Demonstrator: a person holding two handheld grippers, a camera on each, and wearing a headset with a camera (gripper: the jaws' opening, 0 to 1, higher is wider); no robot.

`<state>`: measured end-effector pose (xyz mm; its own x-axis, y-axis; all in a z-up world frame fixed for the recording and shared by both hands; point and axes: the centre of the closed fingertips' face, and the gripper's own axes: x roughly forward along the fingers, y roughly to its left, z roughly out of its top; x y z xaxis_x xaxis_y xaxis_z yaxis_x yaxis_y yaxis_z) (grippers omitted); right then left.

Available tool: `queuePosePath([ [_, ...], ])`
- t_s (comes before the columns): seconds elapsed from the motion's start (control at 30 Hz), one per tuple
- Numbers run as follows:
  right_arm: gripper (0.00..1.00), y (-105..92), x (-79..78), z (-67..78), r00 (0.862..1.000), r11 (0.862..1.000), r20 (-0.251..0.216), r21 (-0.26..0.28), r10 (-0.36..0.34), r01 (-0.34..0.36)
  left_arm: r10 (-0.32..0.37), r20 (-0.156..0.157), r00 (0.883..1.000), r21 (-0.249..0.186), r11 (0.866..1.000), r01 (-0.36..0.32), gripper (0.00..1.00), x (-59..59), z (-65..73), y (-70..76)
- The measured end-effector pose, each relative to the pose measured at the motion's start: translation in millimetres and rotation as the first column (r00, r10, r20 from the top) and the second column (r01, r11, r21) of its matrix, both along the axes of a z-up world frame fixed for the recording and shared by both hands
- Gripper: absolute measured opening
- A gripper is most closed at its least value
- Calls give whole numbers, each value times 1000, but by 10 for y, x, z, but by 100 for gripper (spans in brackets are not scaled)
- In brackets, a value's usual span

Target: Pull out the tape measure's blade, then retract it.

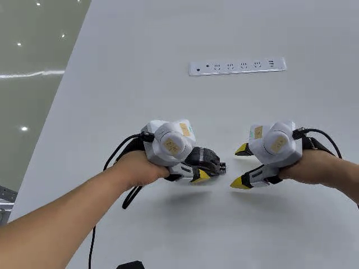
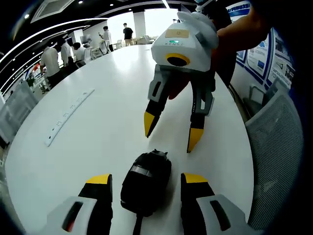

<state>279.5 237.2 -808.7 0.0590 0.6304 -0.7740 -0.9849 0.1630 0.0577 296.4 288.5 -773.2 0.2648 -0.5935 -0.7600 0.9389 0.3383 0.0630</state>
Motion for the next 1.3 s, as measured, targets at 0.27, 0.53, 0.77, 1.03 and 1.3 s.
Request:
queuePosePath([
  [0.27,37,67,-18,-66,999,999,-8,5,44,-44,-36,6,999,23,999,35,50,-11,-41,-14],
  [0.53,33,124,-13,-120,997,997,4,-3,75,-75,-68,27,997,46,997,67,45,-8,-52,-17],
  [0.77,29,183,13,-131,996,996,5,6,84,-84,-105,42,994,71,992,102,43,3,-61,-49],
  [1.03,23,226,23,-157,995,995,10,10,96,-96,-144,58,988,97,986,138,41,5,-73,-84],
  [1.3,17,236,62,-159,995,995,25,11,100,-100,-169,67,983,120,980,160,37,1,-99,-87],
])
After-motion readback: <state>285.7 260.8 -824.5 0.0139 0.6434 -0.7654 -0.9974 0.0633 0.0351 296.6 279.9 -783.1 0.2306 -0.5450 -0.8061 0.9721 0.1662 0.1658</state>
